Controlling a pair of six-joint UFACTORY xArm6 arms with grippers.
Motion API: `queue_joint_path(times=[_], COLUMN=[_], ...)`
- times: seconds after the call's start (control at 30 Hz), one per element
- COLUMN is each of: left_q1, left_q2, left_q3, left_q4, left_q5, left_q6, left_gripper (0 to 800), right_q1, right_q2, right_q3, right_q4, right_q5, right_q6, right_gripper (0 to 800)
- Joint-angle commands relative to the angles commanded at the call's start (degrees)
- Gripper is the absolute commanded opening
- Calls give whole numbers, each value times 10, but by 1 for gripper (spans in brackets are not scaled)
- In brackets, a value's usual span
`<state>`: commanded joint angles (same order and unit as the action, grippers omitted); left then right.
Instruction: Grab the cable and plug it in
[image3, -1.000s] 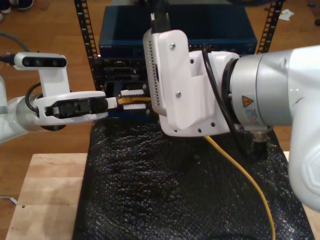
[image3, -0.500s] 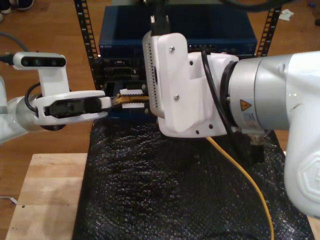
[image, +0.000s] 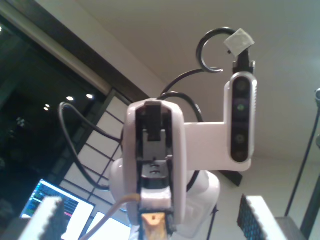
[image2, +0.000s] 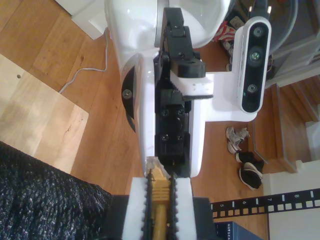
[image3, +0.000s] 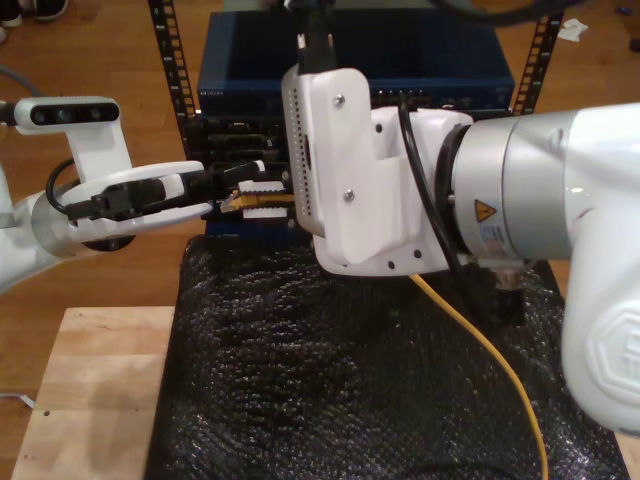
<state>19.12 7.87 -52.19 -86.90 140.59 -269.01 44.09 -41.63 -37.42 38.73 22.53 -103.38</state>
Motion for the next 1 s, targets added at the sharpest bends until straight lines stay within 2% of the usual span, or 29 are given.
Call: queue_joint_path(times=[0.23,0.43,0.57,0.83,1.0], left_q1=[4,19,27,63,69], left_q2=[-5,-20,-39,-69,-87], left_q3=[-1,-4,-5,-17,-36], left_q4=[0,1,5,93,142], left_q5=[-44,-77,-120,-215,-244], left_q6=[1,1,1,3,3], left_gripper=[794,797,797,797,797], right_q1=[-29,-102,-126,-151,-195], right_q2=[27,41,41,52,53], right_q3=[-21,-33,-39,-36,-27], right_q4=[-1,1,0,-4,-4], right_q5=[-1,0,1,6,18], right_q6=[30,49,65,69,69], right_gripper=[1,1,1,0,0])
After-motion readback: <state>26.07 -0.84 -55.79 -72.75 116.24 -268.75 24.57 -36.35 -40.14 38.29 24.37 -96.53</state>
